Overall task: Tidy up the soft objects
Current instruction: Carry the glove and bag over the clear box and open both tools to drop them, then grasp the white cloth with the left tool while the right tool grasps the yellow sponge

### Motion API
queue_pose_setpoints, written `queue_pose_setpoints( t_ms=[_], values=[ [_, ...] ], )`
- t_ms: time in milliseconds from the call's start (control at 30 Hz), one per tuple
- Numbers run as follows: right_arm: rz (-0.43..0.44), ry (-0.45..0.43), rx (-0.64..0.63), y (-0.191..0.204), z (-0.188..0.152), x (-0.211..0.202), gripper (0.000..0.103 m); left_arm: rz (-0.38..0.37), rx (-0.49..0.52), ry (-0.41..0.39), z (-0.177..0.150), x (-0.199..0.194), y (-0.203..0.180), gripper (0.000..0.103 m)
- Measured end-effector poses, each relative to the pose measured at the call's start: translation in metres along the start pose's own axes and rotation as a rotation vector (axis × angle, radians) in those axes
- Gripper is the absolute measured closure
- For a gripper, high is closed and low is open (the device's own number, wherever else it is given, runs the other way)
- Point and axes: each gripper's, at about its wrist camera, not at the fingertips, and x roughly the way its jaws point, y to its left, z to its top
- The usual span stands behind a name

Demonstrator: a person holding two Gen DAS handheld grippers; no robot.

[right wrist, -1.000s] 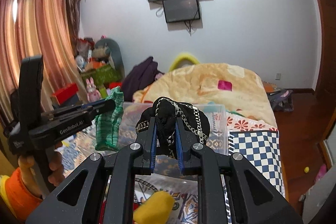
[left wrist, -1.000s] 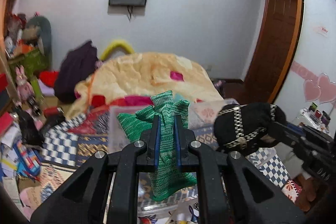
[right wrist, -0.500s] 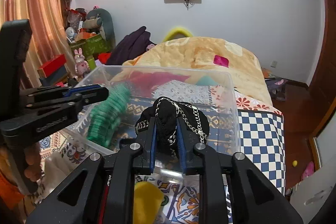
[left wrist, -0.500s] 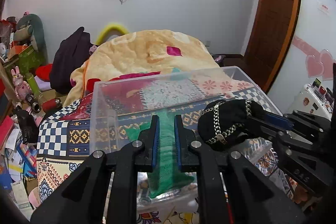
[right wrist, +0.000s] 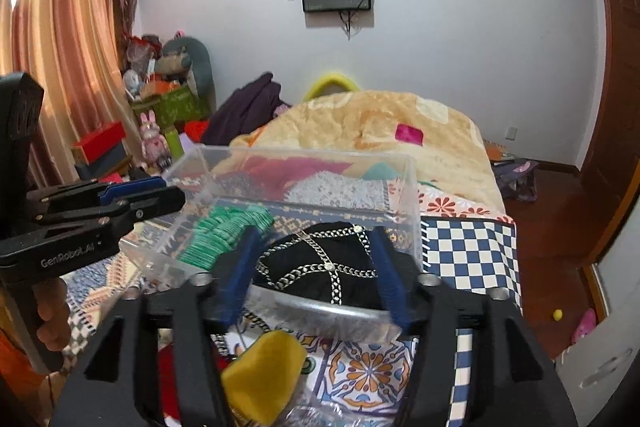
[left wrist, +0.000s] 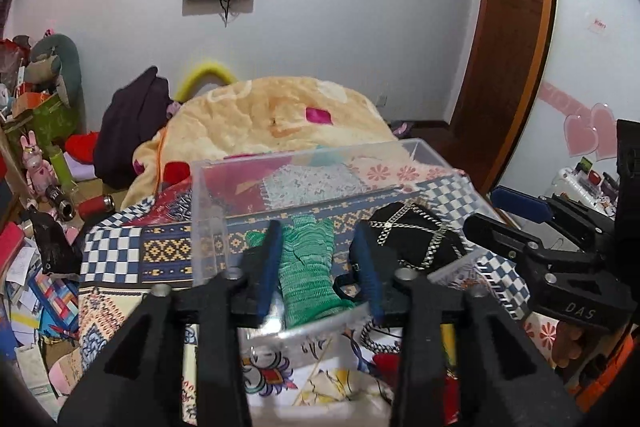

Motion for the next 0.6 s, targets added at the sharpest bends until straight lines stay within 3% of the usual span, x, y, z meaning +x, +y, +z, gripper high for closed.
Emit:
queue_pose_setpoints(
  t_ms=[100,167,233,400,600],
  values=[
    [0.024,-0.018,0.008,0.003,0.0,-0.01,0.037,0.003,0.013,-0.036,-0.004,-0.019,-0.002,0.049],
    [0.045,-0.022,0.023,0.003,-0.002,-0.014,0.026,0.008,0.019,-0.056,-0.008,-0.032,-0.004,0.04],
    [0.054,-0.028,0.031,0.004,-0.004,-0.018,0.022,0.009,0.023,-0.069,-0.012,-0.042,-0.005,0.026],
    [0.078,-0.015,0.046,0.008,-0.012,-0.021,0.02,0.028,0.009,-0.076,-0.03,-0.061,-0.004,0.008],
    [0.086,0.013,0.043,0.012,-0.028,-0.02,0.02,0.017,-0.023,-0.025,-0.055,-0.061,0.002,0.005]
  ],
)
